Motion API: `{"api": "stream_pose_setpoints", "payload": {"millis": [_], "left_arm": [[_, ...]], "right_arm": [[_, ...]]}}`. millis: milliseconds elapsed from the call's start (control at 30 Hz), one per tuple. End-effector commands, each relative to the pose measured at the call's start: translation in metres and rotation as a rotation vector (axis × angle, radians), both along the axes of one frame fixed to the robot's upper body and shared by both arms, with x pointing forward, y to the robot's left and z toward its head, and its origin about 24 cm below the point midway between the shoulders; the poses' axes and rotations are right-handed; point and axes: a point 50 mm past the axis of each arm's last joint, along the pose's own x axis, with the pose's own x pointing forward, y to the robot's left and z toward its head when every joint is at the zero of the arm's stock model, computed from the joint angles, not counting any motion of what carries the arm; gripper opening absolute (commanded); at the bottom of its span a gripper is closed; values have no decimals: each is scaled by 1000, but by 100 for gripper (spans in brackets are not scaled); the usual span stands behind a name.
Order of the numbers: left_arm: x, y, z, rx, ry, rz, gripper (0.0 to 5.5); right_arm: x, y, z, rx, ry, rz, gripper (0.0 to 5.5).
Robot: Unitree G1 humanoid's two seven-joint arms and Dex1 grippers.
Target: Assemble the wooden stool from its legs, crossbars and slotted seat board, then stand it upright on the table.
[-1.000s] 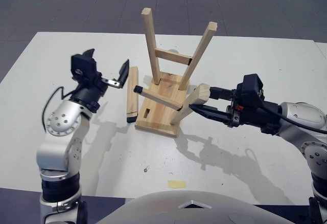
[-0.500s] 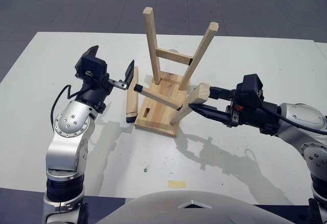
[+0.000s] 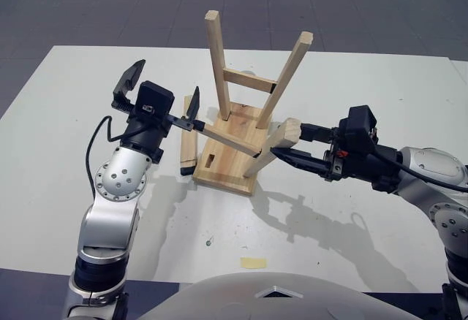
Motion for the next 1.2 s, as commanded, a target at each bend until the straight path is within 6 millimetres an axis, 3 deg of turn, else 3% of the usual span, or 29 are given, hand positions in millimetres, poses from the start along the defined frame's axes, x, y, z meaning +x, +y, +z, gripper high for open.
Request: {"api": "stream_pose_setpoints", "payload": {"millis": [33,333,567,800,900,1000,1200], "left_arm": [[-4,-15,-17,-16,103,-80,540],[5,6,-1,7,48,-22,540],[7,6,16,4,1,-31,540],[2,46,-3,34,50,190,540],[2,53,-1,13,27,229,540],[5,43,-1,-8,21,187,540],[-11,-25,-27,-70,137,-55,540]], "right_arm": [[-2,0,-17,-40,117,2,206],[-3,0,-19,-39,120,-3,206],[-3,0,-20,-37,122,-5,206],[-3,-1,-20,-38,120,-14,206],[-3,-1,-19,-40,120,-15,206],[-3,-1,-19,-39,120,-16,206],[-3,3,-18,-31,115,1,206]]}}
